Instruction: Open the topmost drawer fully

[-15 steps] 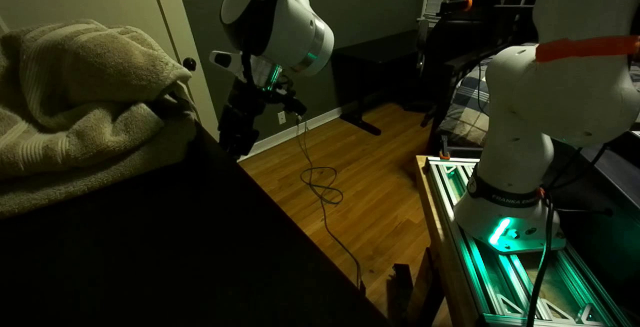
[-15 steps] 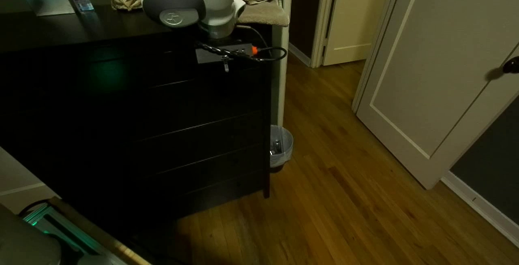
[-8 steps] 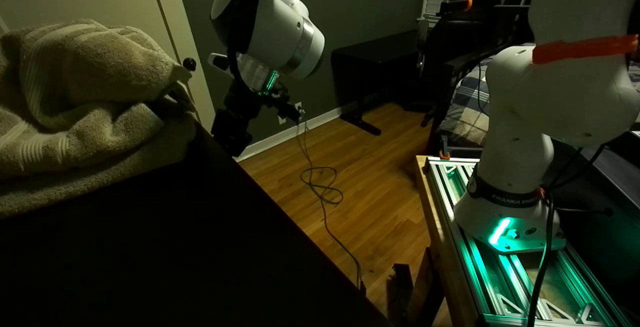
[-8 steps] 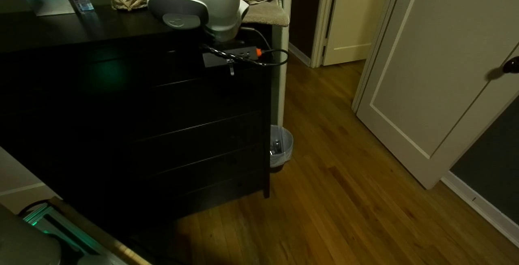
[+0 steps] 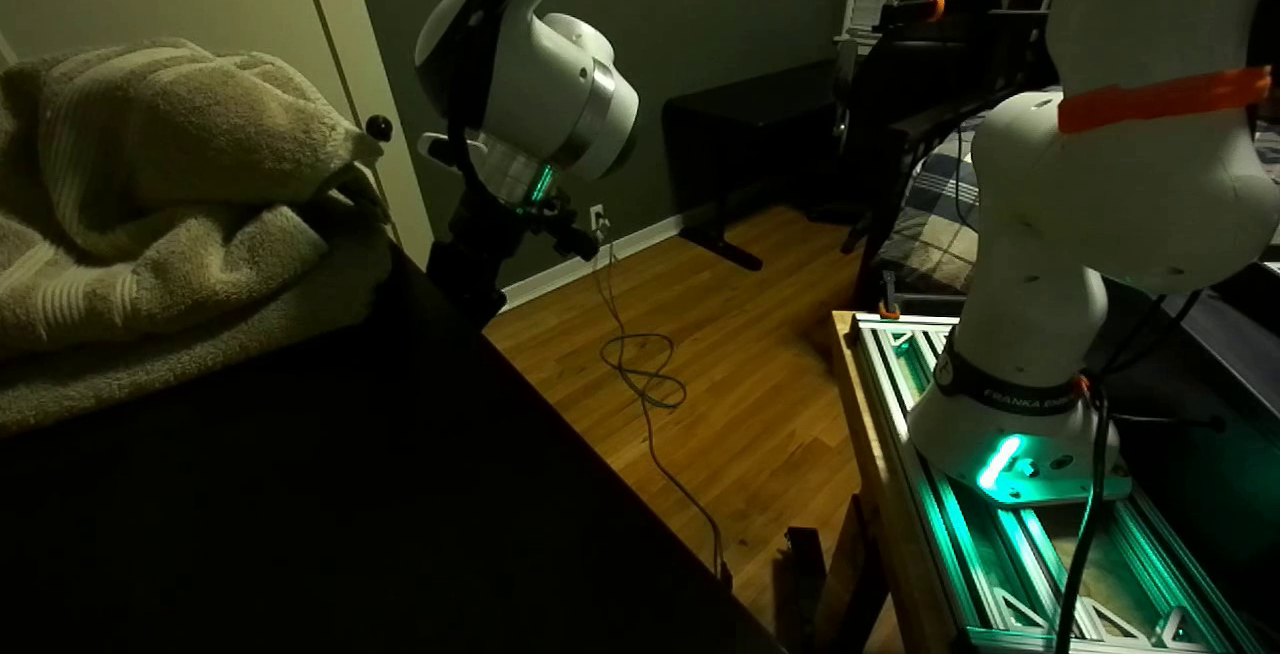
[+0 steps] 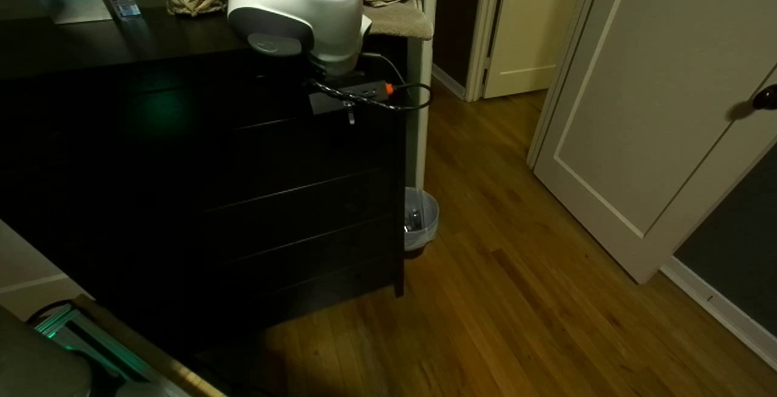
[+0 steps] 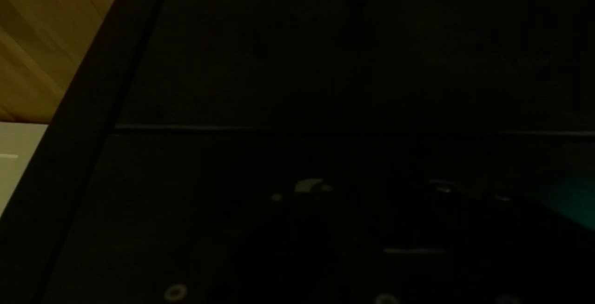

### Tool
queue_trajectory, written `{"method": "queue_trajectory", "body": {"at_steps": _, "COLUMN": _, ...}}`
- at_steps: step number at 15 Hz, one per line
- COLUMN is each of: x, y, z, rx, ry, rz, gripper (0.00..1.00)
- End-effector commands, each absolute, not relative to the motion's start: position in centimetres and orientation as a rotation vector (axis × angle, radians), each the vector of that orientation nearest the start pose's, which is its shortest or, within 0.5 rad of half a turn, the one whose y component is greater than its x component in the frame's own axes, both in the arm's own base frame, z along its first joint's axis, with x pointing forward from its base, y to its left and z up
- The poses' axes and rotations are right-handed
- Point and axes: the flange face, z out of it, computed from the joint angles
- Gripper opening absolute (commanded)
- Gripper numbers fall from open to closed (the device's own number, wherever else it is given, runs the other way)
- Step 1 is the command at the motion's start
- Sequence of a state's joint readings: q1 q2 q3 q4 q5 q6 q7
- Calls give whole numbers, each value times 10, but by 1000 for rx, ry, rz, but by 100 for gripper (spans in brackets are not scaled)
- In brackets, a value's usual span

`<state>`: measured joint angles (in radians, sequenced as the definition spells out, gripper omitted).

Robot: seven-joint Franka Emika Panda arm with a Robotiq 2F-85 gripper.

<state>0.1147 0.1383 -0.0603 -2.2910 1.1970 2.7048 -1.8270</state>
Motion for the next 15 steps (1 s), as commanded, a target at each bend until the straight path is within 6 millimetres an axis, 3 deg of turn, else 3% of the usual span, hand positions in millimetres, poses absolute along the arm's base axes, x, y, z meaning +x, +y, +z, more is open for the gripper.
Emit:
{"method": "queue_trajectory", "body": {"at_steps": 1, "x": 539, "y": -4, "z": 306, "rx": -2544, "ry": -1174, "rz": -930, "gripper": 5}}
{"method": "queue_trajectory", "body": {"at_steps": 3, "x": 539, "y": -3, "z": 312, "rx": -2539, "ry": -1182, "rz": -946, "gripper": 0}}
{"method": "queue_trajectory", "body": {"at_steps": 10, "x": 537, "y": -2, "z": 322, "rx": -2546, "ry": -1219, "rz": -924, "gripper": 1}}
{"method": "queue_trajectory", "body": {"at_steps": 11, "x": 537, "y": -1, "z": 324, "rx": -2546, "ry": -1232, "rz": -924, "gripper": 31}}
{"method": "queue_trajectory", "body": {"at_steps": 12, "x": 537, "y": 1, "z": 326, "rx": -2544, "ry": -1244, "rz": -923, "gripper": 32}}
{"method": "queue_trajectory", "body": {"at_steps": 15, "x": 536, "y": 4, "z": 342, "rx": -2534, "ry": -1289, "rz": -943, "gripper": 53}}
